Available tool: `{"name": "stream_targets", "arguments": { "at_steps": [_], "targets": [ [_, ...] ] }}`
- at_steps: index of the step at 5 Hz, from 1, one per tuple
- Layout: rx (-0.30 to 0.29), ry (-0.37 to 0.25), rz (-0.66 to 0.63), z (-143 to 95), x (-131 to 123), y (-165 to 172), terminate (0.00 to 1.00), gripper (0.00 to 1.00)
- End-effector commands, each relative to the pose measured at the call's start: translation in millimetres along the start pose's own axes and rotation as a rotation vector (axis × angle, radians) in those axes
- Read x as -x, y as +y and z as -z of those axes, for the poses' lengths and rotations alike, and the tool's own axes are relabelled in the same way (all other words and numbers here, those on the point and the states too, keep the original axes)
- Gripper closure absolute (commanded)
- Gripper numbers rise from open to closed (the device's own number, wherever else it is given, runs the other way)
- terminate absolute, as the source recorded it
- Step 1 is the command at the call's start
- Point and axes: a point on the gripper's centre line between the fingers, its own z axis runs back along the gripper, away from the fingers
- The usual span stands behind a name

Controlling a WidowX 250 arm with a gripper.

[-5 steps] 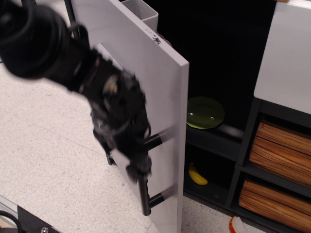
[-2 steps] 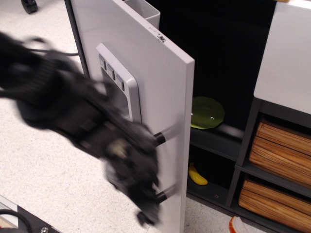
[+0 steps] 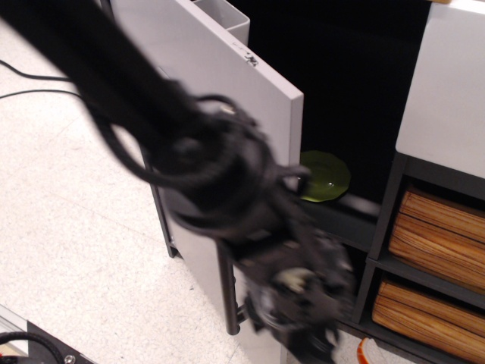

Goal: Open fridge

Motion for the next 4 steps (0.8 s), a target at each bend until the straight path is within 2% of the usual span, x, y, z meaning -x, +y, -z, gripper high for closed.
{"name": "stream_targets", "arguments": {
  "at_steps": [1, 2, 3, 4],
  "targets": [
    [0.035, -0.077, -0.06, -12.0, -52.8, -10.3, 0.0, 0.0],
    [-0.001, -0.11, -0.122, -20.0, -80.0, 12.5, 0.0, 0.0],
    [0.03, -0.128, -0.181, -25.7, -99.2, 37.2, 0.0, 0.0],
    [0.006, -0.12, -0.262, -37.5, -104.8, 68.7, 0.0, 0.0]
  ]
}}
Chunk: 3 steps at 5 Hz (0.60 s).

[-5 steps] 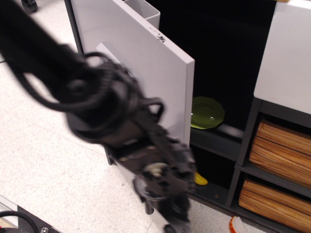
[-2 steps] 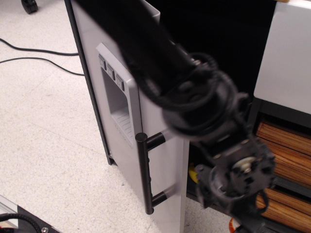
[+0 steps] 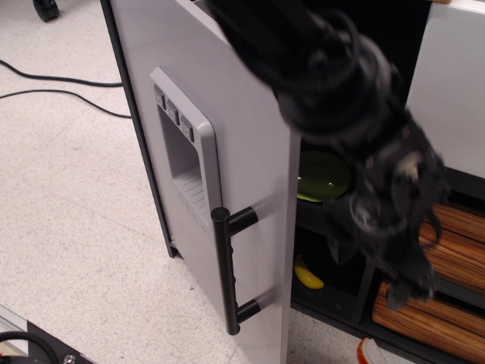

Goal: Open fridge

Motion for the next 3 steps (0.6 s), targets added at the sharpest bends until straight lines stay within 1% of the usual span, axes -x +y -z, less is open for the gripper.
{"name": "stream_targets", "arguments": {
  "at_steps": [1, 2, 3],
  "targets": [
    [0.025, 0.008, -0.11, -43.4, -12.0, 60.4, 0.0, 0.0],
    [-0.013, 0.015, -0.111, -61.1, 5.5, 82.7, 0.0, 0.0],
    [-0.009, 0.016, -0.148, -89.0, 33.7, 113.1, 0.0, 0.0]
  ]
}}
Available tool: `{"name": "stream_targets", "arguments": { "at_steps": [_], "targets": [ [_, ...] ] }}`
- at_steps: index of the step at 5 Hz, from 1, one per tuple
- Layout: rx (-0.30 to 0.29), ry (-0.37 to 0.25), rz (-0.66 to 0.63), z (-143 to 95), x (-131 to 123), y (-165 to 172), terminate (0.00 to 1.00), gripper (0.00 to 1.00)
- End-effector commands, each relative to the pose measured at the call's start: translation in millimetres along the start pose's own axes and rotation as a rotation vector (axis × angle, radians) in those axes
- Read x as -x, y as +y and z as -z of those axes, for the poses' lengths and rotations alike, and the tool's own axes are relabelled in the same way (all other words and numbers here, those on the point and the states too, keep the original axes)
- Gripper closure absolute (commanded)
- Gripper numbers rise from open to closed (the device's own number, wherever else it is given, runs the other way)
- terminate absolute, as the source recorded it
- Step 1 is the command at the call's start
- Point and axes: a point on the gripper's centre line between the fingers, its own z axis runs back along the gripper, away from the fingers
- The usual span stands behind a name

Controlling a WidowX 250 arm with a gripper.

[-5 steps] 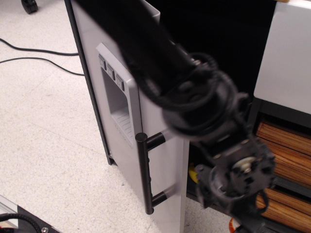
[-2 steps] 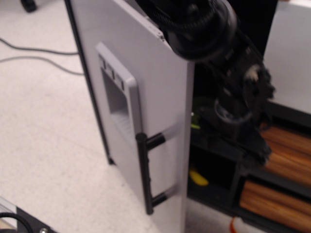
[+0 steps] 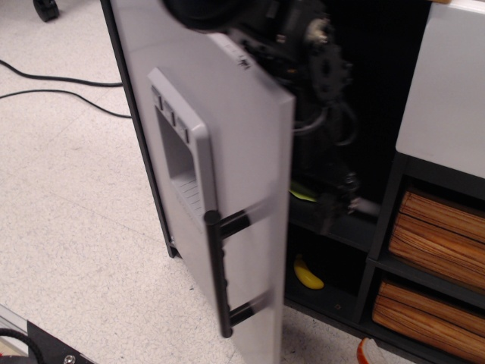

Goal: Open fridge

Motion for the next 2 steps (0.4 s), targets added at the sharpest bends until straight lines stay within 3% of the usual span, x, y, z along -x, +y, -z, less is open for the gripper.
{"name": "stream_targets", "arguments": {
  "at_steps": [1, 2],
  "targets": [
    [-0.048, -0.046, -0.031, -54.2, 39.1, 66.7, 0.0, 0.0],
    [-0.042, -0.021, -0.029, -61.2, 59.1, 97.7, 1.0, 0.0]
  ]
}}
